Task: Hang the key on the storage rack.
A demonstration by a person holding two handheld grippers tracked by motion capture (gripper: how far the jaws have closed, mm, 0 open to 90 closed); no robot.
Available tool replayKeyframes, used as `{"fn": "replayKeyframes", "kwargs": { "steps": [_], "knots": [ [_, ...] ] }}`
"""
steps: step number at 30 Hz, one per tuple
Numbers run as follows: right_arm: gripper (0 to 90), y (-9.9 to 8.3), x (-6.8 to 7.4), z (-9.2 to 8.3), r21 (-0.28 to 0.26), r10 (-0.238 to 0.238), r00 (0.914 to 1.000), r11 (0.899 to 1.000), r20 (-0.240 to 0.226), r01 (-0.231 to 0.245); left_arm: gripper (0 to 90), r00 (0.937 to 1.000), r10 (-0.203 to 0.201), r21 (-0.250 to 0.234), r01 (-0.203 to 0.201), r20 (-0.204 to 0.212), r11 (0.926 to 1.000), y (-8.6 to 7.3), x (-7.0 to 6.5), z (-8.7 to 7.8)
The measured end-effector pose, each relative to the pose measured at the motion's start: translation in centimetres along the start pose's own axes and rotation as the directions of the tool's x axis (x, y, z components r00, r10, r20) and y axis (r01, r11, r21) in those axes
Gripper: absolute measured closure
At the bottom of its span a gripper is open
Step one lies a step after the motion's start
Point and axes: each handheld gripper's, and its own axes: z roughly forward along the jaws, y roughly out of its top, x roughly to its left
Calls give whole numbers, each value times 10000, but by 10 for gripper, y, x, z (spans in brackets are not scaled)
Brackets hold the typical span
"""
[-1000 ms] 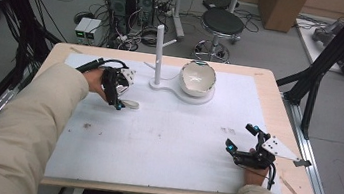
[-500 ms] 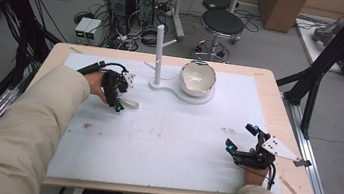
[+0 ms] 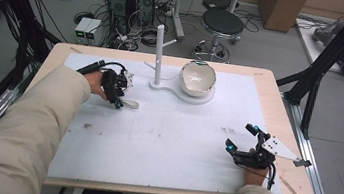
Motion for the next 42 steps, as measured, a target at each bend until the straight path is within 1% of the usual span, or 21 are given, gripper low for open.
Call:
{"fn": "replayKeyframes", "kwargs": {
  "steps": [5,6,7,9,11,14,19,23,25,27,28,30,31,33,35,36,37,39,40,41,42],
  "knots": [
    [6,0,0,0,6,-23,10000,10000,0,23,631,9999,87,42,-87,-85,10000,-1,0,-1],
    [6,0,0,0,4,-10,10000,10000,7,10,662,9996,217,150,-215,-173,9997,0,0,-2],
    [6,0,0,0,4,-36,10000,10000,4,36,702,9998,133,121,-131,-165,9998,-1,-1,-1],
    [6,0,0,0,-2,-10,10000,10000,6,10,756,9993,224,330,-215,-286,9992,0,-1,-2],
    [6,0,0,0,7,-26,10000,10000,2,26,808,9995,-11,499,26,-302,9988,0,-1,-1],
    [6,0,0,0,6,-22,10000,10000,-1,22,814,9992,-224,514,241,-331,9984,1,-1,-1],
    [6,0,0,0,4,-21,10000,10000,-2,21,816,9984,-248,550,275,-501,9981,1,-3,-2],
    [6,0,0,0,-1,-27,10000,10000,1,27,818,9934,-480,644,549,-1040,9964,0,-7,-3],
    [6,0,0,0,4,-39,10000,10000,2,39,818,9915,-639,534,702,-1130,9961,0,-9,-4],
    [6,0,0,0,5,-28,10000,10000,4,28,819,9867,-1019,225,1055,-1266,9942,0,-12,-8],
    [6,0,0,0,-6,-27,10000,10000,3,28,819,9834,-1284,-3,1294,-1279,9916,1,-14,-10],
    [6,0,0,0,0,-56,10000,10000,6,56,819,9714,-1856,-617,1782,-1479,9821,1,-18,-18],
    [6,0,0,0,-1,-55,10000,10000,8,55,819,9665,-2038,-792,1934,-1562,9779,1,-20,-20],
    [6,0,0,0,1,-53,10000,10000,4,53,819,9577,-2252,-1282,2042,-1793,9705,3,-28,-29],
    [6,0,0,0,1,-13,10000,10000,5,13,819,9524,-2419,-1710,2111,-1853,9624,3,-34,-37],
    [6,0,0,0,4,-10,10000,10000,3,10,819,9479,-2484,-1881,2117,-1994,9591,3,-38,-41],
    [6,0,0,0,-2,-1,10000,10000,4,1,819,9409,-2657,-2060,2231,-2100,9528,2,-41,-44],
    [6,0,0,0,-4,-35,10000,10000,7,35,819,9342,-2903,-2534,2353,-2074,9383,0,-46,-51],
    [6,0,0,0,3,-49,10000,10000,8,49,819,9272,-3086,-2798,2450,-2121,9283,-2,-49,-55],
    [6,0,0,0,-1,-52,10000,10000,6,52,819,9232,-3275,-3068,2582,-2009,9161,-3,-51,-56],
    [6,0,0,0,0,-54,10000,10000,8,54,818,9129,-3560,-3457,2744,-1995,8973,-5,-54,-60]
  ]
}}
